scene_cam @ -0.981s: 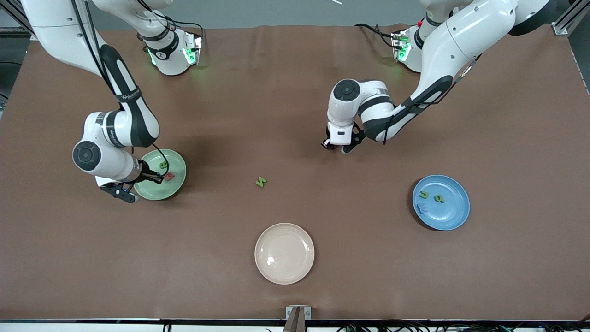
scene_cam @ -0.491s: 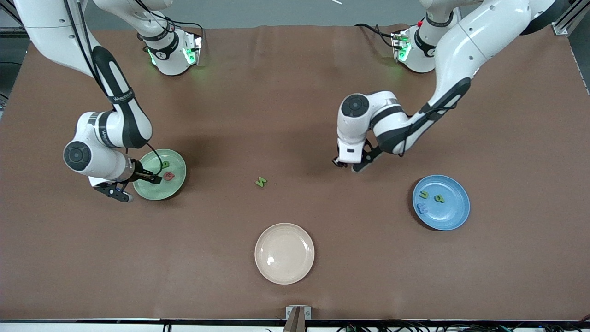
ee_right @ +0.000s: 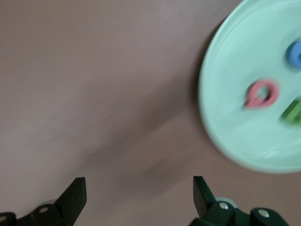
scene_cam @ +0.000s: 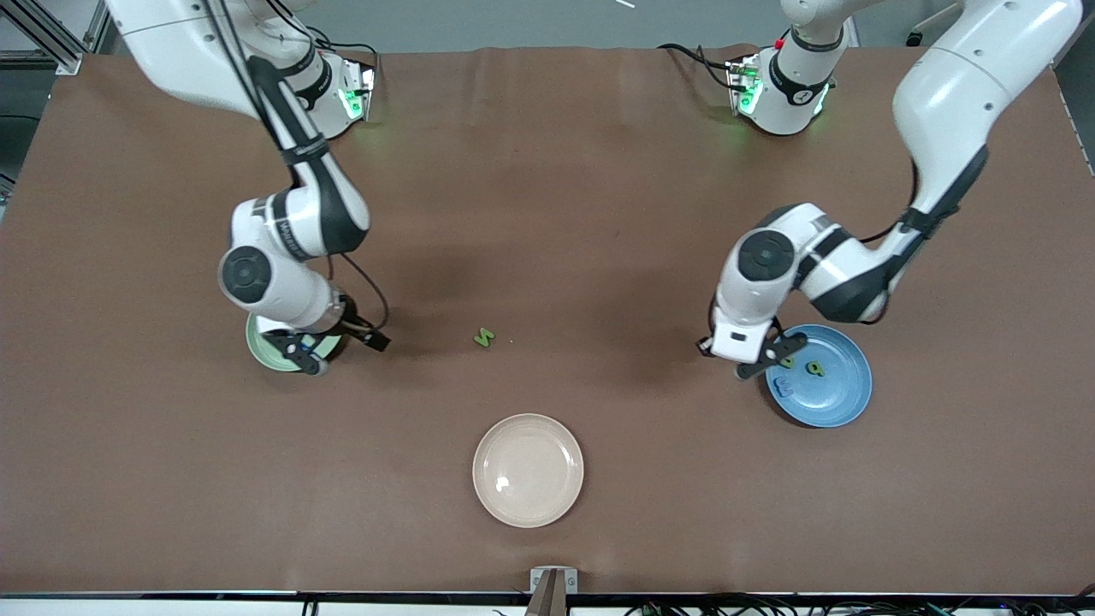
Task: Sort upper and lower case letters into plates
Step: 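Place the x on the blue plate while the right gripper reaches the M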
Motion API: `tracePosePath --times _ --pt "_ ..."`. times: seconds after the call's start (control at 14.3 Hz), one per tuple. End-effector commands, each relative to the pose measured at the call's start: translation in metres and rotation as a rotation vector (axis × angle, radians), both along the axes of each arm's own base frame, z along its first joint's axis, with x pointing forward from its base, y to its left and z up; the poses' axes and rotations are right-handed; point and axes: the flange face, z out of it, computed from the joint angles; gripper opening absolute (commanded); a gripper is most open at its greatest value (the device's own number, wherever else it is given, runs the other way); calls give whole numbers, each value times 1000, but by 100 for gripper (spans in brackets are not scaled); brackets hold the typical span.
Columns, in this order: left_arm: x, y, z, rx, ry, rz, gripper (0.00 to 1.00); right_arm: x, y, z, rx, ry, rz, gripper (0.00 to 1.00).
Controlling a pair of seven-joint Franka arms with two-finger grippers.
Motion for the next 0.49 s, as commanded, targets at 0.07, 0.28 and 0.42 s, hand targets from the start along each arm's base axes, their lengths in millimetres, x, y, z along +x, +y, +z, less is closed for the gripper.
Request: tracePosePath --times 0.07,0.28,0.42 --pt "24 42 24 16 52 -73 0 4 94 -13 0 -10 -130 97" --pt "34 88 17 11 82 -126 1 -2 136 -24 23 -76 -133 88" --pt "40 114 14 13 93 -143 3 -7 149 -39 27 -92 -117 74"
